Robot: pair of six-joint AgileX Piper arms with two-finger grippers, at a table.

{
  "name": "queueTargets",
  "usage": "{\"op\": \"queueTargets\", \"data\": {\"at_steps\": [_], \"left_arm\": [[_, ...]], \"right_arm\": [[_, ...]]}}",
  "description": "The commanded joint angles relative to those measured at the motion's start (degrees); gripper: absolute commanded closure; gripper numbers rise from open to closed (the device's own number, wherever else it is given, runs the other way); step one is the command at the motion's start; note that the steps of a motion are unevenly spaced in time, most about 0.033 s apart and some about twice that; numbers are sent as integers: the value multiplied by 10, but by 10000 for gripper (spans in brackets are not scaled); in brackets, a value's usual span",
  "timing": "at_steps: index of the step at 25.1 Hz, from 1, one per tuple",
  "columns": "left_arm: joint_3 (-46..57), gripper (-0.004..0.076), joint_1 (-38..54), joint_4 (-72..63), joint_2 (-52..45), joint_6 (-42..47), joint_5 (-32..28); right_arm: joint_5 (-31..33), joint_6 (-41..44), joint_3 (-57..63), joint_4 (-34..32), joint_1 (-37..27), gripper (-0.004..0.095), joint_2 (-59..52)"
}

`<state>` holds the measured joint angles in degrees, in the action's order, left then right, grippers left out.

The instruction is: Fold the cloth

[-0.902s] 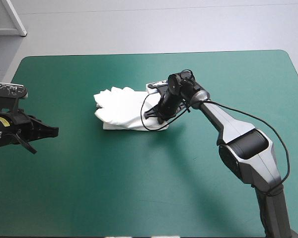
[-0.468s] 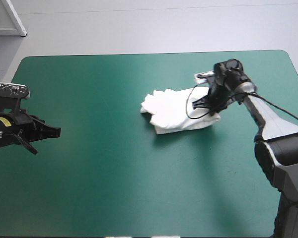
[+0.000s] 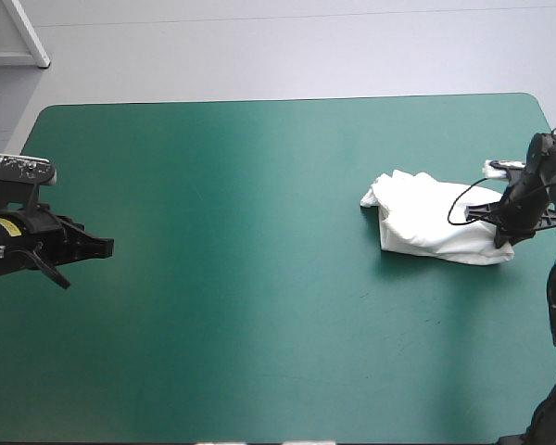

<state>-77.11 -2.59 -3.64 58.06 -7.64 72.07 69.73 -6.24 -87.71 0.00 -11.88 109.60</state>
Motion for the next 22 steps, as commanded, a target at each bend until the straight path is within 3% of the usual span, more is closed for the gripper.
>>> {"op": "queueTargets", "data": {"at_steps": [1, 3, 5, 6, 8, 9, 12, 13, 16, 17, 22], "left_arm": [[-14, 732, 1, -7, -8, 0, 19], [-14, 732, 1, -7, -8, -11, 19], [-14, 732, 1, -7, -8, -12, 19], [-14, 732, 1, -7, -8, -12, 19], [-14, 732, 1, -7, -8, -12, 19], [-14, 732, 1, -7, -8, -12, 18], [-14, 732, 1, -7, -8, -13, 11], [-14, 732, 1, -7, -9, -14, 5], [-14, 732, 1, -7, -30, -14, -31], [-11, 732, 1, -7, -42, -17, -43], [59, 732, 1, -9, -108, -42, -119]], "right_arm": [[16, -2, -12, -6, -25, 927, -39], [7, 14, -12, 0, -31, 881, -39], [6, 18, -12, 0, -31, 643, -39], [6, 18, -12, 0, -33, 386, -43], [11, 18, -12, -8, -34, 136, -65], [11, 18, -12, -10, -34, 112, -84], [3, 26, -12, 0, -34, 180, -140], [0, 26, -11, 16, -34, 275, -178], [-8, 15, 7, 52, -34, 718, -280], [-24, 3, 30, 71, -34, 927, -327], [-112, -1, 160, 114, -34, 914, -495]]}}
